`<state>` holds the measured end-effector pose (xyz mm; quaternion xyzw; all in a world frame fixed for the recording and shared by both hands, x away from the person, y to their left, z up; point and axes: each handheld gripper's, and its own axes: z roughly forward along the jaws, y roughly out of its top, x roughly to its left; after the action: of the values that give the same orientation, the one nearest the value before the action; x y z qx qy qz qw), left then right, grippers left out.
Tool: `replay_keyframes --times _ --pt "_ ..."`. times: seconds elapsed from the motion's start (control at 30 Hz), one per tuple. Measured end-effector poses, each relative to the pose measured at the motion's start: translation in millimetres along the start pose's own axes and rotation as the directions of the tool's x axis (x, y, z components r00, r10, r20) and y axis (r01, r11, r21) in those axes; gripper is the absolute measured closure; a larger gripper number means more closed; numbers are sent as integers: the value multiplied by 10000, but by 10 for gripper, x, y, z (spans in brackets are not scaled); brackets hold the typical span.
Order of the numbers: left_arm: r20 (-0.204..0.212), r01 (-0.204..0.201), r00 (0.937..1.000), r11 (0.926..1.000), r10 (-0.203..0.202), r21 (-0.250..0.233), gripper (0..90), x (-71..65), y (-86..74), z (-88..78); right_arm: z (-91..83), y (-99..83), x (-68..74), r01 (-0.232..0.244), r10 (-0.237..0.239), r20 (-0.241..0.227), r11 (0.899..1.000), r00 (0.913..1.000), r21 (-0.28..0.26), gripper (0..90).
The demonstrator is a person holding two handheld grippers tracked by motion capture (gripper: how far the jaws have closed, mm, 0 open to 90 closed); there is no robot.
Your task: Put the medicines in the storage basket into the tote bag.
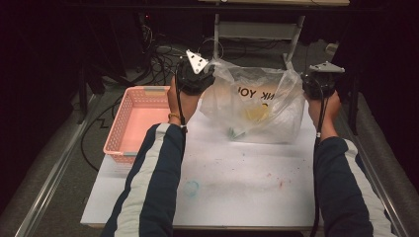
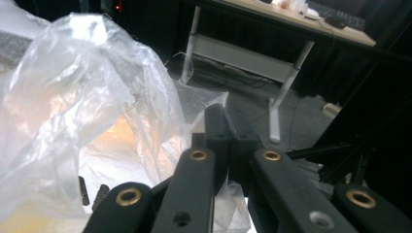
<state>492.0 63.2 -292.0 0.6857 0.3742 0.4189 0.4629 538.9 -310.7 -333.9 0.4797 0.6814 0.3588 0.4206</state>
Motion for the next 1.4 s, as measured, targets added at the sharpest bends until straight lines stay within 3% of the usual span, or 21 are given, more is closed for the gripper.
replay_keyframes --times 0.13,0.27,0.4,0.57,0.63,0.7,0.77,1.0,1.27,1.4 --pt "219 101 9997 9998 -98 -145 431 23 72 -49 -8 28 49 109 -109 19 9999 9999 -44 900" --pt "252 590 9980 9969 -578 -517 387 77 172 -125 -50 73 33 23 -23 -24 9998 10000 -220 900" --pt "244 277 9994 9983 -264 -509 363 53 223 -142 -133 180 34 48 -55 -141 9986 9999 -525 896" --pt "295 73 9995 9994 -63 -342 363 13 190 -127 -211 271 120 280 -312 -434 9970 9986 -722 660" --pt "382 -230 9990 9995 239 -233 362 -16 158 -118 -249 286 136 182 -219 -384 9954 9990 -944 572" --pt "261 -453 9986 9988 458 -195 363 -43 120 -118 -297 309 139 134 -226 -771 9929 9968 -1179 544" --pt "225 -372 9990 9992 376 -158 363 -43 86 -109 -383 356 165 329 -436 -683 9881 9967 -1503 526" --pt "200 -243 9995 9997 243 -38 368 -20 7 -108 -704 519 157 66 -422 -1400 9694 9892 -2455 490" --pt "289 -323 9990 9993 329 -193 358 34 -67 -230 -900 373 205 196 -704 -1831 9638 9806 -2659 427" --pt "360 -614 9974 9975 626 -343 321 75 -76 -351 -972 263 236 285 -848 -2023 9634 9756 -2667 407"
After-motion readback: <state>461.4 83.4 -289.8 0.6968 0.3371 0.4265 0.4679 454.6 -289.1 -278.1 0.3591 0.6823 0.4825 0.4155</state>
